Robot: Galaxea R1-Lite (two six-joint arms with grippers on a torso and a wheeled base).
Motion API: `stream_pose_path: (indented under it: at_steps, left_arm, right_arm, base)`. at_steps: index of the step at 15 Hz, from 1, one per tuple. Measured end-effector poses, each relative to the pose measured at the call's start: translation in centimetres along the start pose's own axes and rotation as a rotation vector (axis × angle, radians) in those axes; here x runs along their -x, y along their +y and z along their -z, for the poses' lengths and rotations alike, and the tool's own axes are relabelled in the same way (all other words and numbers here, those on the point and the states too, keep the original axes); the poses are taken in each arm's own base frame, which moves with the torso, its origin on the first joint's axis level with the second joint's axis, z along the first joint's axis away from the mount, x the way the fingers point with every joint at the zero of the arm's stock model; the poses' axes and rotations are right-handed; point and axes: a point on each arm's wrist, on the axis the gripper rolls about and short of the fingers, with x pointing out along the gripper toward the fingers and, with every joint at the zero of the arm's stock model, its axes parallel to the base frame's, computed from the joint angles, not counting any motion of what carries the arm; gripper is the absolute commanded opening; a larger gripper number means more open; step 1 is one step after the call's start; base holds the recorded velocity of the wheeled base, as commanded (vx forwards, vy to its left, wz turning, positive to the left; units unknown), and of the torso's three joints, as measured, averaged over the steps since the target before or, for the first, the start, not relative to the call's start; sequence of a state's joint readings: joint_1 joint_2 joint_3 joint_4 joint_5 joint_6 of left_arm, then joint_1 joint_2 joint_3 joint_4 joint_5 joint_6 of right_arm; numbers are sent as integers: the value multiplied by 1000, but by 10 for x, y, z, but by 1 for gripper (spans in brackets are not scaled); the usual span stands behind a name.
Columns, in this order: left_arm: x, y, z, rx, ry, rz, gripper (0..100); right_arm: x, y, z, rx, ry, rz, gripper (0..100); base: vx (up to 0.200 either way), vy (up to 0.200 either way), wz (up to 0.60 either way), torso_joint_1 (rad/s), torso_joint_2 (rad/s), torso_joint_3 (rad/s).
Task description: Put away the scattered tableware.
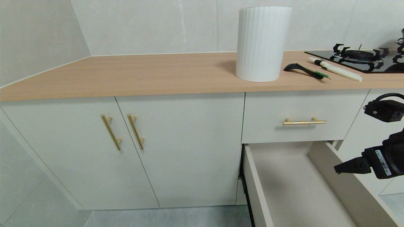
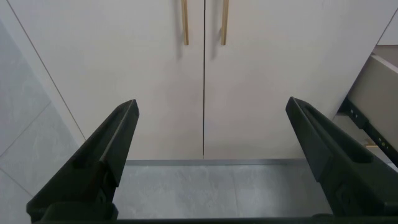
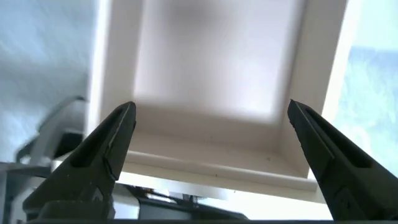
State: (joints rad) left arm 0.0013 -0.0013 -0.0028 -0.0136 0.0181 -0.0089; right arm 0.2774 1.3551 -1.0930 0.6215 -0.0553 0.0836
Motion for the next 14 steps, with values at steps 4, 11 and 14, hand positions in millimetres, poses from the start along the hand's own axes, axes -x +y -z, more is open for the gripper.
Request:
stream_pose_path:
  at_steps: [4,11,14]
  left_arm:
    - [0,0,0,0,0,0,100]
    - [0,0,0,0,-1,0,100]
    - [0,0,0,0,0,0,100]
  right_arm:
    - [10,-1,0,0,-41,-2,100]
    - [16,-2,3,22,-64,1,100]
    - [18,-2,2,20,-84,0,100]
  base:
    - [0,0,0,0,0,0]
    - [0,0,0,33,-287,-263]
    - [0,0,0,115,-494,-343]
